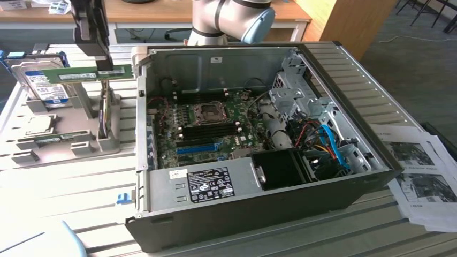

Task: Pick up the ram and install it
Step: 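Pick up the ram and move it above insertion slot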

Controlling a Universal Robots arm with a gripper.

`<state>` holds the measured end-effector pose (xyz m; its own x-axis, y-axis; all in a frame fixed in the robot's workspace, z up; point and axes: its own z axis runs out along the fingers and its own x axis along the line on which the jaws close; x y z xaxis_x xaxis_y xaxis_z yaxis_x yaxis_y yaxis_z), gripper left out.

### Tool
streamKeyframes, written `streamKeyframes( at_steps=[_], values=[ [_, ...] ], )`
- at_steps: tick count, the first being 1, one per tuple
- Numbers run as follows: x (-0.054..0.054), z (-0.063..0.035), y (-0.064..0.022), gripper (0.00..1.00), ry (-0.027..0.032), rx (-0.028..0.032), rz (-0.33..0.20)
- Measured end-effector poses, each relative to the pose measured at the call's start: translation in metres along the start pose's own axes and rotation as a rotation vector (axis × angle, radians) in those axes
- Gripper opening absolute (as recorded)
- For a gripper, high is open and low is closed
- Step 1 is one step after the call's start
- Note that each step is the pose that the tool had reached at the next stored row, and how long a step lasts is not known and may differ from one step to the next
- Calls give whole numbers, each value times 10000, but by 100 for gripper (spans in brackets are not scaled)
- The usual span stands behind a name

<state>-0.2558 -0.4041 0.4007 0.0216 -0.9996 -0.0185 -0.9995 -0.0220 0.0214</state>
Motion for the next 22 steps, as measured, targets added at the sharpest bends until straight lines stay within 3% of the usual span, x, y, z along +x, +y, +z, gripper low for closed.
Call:
streamKeyframes(
  at_steps=[22],
  values=[
    [6, -6, -272, 11, 0, 0, 0]
  ],
)
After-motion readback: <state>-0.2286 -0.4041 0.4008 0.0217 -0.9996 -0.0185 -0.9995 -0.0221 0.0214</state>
